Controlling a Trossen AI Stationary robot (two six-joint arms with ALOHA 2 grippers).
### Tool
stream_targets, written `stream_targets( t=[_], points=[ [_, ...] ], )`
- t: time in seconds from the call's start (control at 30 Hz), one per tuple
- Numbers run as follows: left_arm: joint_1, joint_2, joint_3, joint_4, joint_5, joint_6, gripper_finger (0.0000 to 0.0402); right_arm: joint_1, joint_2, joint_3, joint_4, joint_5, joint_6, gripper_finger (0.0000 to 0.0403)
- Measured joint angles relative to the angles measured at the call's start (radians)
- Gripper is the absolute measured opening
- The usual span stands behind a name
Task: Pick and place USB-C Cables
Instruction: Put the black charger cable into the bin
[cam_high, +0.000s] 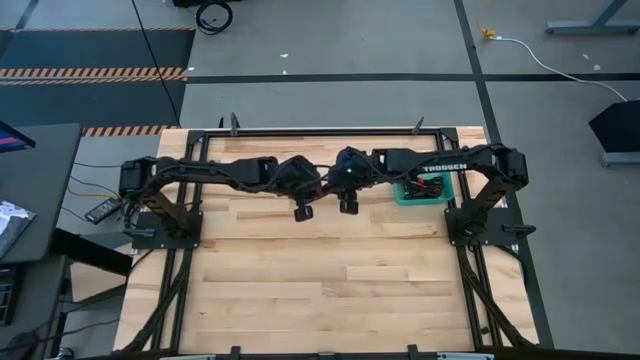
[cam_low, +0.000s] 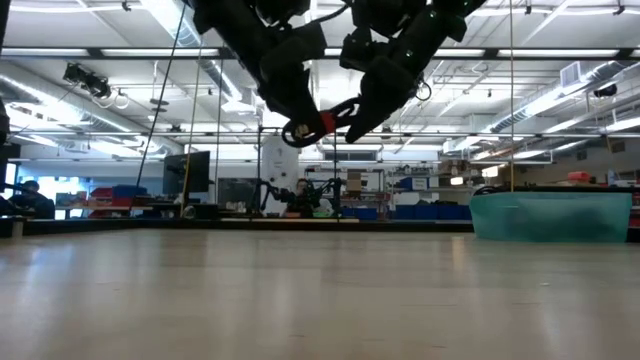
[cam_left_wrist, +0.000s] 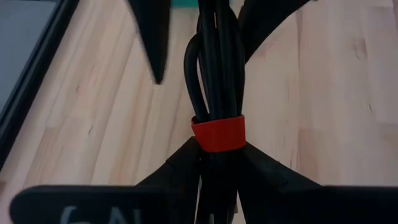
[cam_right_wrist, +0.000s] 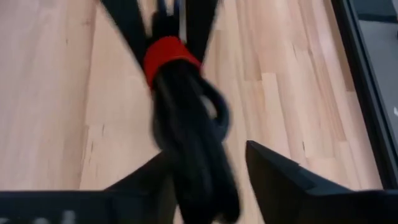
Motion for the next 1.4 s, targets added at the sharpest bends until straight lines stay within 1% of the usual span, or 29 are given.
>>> stream_targets(
  t=[0.1,0.23,0.27,0.5,0.57,0.63,0.77,0.9,1.0,1.13,1.3,1.4],
  points=[
    [-0.004,-0.003,0.000,-0.015,0.001,-0.014,0.0089,0.009,0.000,0.000,0.003,-0.001,-0.019,0.0133],
    [-0.003,-0.003,0.000,-0.040,0.001,-0.020,0.0089,0.016,0.000,-0.001,0.005,-0.015,-0.061,0.0034],
    [-0.003,-0.003,0.000,-0.041,0.001,-0.020,0.0089,0.017,0.000,-0.001,0.005,-0.019,-0.068,0.0023],
    [-0.002,-0.003,0.000,-0.042,0.001,-0.041,0.0093,0.016,0.000,-0.001,0.005,-0.044,-0.080,0.0022],
    [-0.001,-0.003,0.000,-0.043,-0.022,-0.048,0.0100,0.016,0.000,-0.001,0.003,-0.045,-0.089,0.0022],
    [-0.001,-0.003,0.001,-0.054,-0.054,-0.051,0.0111,0.016,0.000,-0.001,0.005,-0.044,-0.089,0.0022],
    [0.000,-0.003,0.001,-0.110,-0.078,-0.053,0.0143,0.016,0.000,-0.001,0.000,-0.044,-0.090,0.0021],
    [-0.001,-0.010,0.000,-0.177,-0.168,-0.049,0.0183,0.013,0.000,-0.001,-0.028,-0.032,-0.088,0.0021],
    [0.000,-0.044,0.000,-0.243,-0.258,-0.046,0.0209,0.002,0.000,-0.001,-0.102,0.017,-0.074,0.0021],
    [0.000,-0.105,0.000,-0.343,-0.313,-0.048,0.0228,-0.021,0.000,-0.001,-0.230,0.110,-0.032,0.0021],
    [0.002,-0.185,0.000,-0.480,-0.332,-0.085,0.0229,-0.040,-0.021,-0.001,-0.350,0.130,0.045,0.0021],
    [0.003,-0.223,-0.003,-0.515,-0.334,-0.110,0.0220,-0.040,-0.066,-0.001,-0.407,0.171,0.092,0.0021]
  ],
)
